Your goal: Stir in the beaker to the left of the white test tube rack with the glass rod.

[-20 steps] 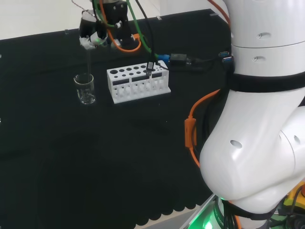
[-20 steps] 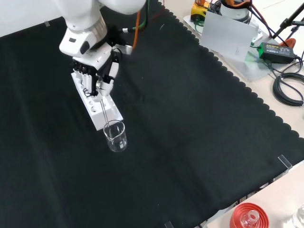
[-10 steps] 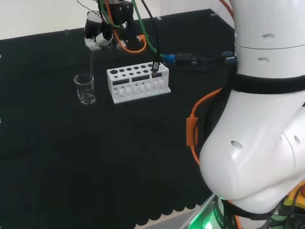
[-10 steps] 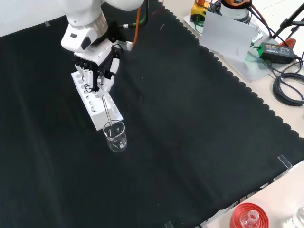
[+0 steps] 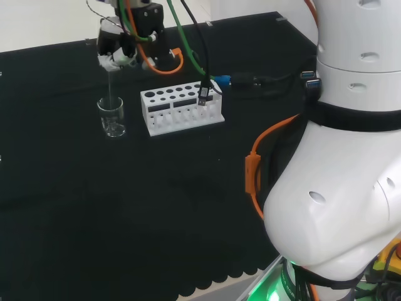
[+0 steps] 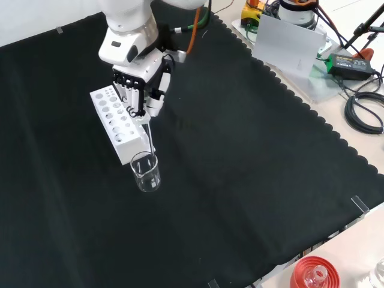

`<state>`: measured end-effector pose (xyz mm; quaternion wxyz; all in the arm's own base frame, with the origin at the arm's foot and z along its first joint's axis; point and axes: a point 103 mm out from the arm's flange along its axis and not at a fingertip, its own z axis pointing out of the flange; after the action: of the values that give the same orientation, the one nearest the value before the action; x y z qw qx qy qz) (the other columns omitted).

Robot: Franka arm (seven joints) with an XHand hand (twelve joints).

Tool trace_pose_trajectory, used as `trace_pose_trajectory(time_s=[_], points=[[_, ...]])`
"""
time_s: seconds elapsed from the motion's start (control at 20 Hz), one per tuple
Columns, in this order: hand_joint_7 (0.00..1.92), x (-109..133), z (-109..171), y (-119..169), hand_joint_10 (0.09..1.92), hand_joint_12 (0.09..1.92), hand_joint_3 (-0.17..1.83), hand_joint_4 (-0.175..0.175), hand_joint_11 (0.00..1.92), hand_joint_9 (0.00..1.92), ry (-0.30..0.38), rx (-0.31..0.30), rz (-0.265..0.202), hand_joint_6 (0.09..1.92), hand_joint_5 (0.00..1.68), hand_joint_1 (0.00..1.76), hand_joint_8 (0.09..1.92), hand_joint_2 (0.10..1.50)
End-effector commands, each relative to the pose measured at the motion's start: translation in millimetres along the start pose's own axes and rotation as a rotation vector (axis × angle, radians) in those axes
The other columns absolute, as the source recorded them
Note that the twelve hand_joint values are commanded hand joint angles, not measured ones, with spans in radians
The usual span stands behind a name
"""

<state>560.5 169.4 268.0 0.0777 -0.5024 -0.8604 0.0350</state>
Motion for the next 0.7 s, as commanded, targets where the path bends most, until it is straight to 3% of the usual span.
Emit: trace_pose_trajectory(time_s=[0.05,0.4,0.7], points=[[1.25,21,1,1,0.46,0.7,-0.04,-0.175,1.56,1.71,0.004,-0.011,-0.02,0.6,1.08,1.31,0.84,1.06],[1.25,9,2,17,0.46,0.7,-0.04,-0.175,1.56,1.71,0.02,0.015,-0.026,0.59,1.08,1.31,0.84,1.06],[1.25,-10,-4,29,0.46,0.7,-0.04,-0.175,1.56,1.71,0.017,-0.015,-0.032,0.59,1.08,1.31,0.84,1.06]])
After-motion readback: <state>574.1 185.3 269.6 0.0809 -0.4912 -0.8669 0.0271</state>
